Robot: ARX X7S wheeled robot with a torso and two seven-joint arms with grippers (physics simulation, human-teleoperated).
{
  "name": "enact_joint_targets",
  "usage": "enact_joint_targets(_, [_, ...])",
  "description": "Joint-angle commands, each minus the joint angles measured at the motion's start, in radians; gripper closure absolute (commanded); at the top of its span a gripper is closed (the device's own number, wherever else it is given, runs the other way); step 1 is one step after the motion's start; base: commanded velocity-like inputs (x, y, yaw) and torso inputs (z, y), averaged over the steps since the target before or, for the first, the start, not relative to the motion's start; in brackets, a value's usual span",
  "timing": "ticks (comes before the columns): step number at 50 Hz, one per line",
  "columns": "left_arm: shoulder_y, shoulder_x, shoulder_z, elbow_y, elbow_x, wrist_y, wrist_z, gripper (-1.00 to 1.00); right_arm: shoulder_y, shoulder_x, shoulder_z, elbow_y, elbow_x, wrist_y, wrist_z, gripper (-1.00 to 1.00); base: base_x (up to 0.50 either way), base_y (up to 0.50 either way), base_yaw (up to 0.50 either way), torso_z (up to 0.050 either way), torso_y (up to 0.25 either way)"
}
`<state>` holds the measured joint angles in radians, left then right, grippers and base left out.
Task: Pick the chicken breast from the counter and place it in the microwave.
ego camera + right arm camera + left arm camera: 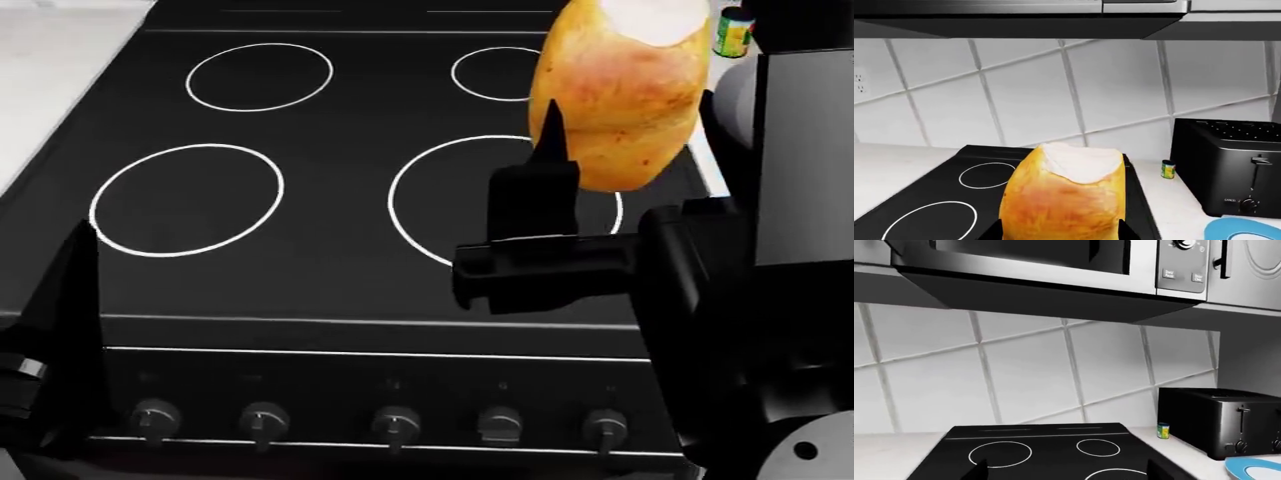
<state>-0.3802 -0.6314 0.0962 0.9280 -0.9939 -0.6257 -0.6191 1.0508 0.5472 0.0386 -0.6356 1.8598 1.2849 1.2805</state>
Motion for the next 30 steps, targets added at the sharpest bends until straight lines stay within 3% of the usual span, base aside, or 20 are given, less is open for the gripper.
enact_joint_targets(1, [0.01, -0.002, -0.001, 0.001, 0.001, 0.011, -0.002, -1.0, 0.012, 0.006, -0.014, -0.005, -0.006, 0.003, -0.007, 1.0, 0.0, 0.5, 0.0, 0.0, 0.0])
enact_joint_targets(13, [0.012, 0.009, 0.012, -0.005, 0.018, 0.022, -0.002, -1.0, 0.053, 0.028, -0.036, 0.01, 0.002, -0.002, 0.001, 1.0, 0.0, 0.46, 0.0, 0.0, 0.0])
enact_joint_targets(21, [-0.02, 0.021, 0.023, -0.02, 0.019, 0.023, -0.001, -1.0, 0.387, 0.075, -0.152, 0.124, 0.048, 0.054, 0.031, 1.0, 0.0, 0.0, 0.0, 0.0, 0.0])
enact_joint_targets(30, [-0.057, 0.044, 0.041, -0.049, 0.038, 0.033, 0.014, -1.0, 0.725, 0.017, -0.235, 0.359, -0.225, 0.148, -0.243, 1.0, 0.0, 0.0, 0.0, 0.0, 0.0])
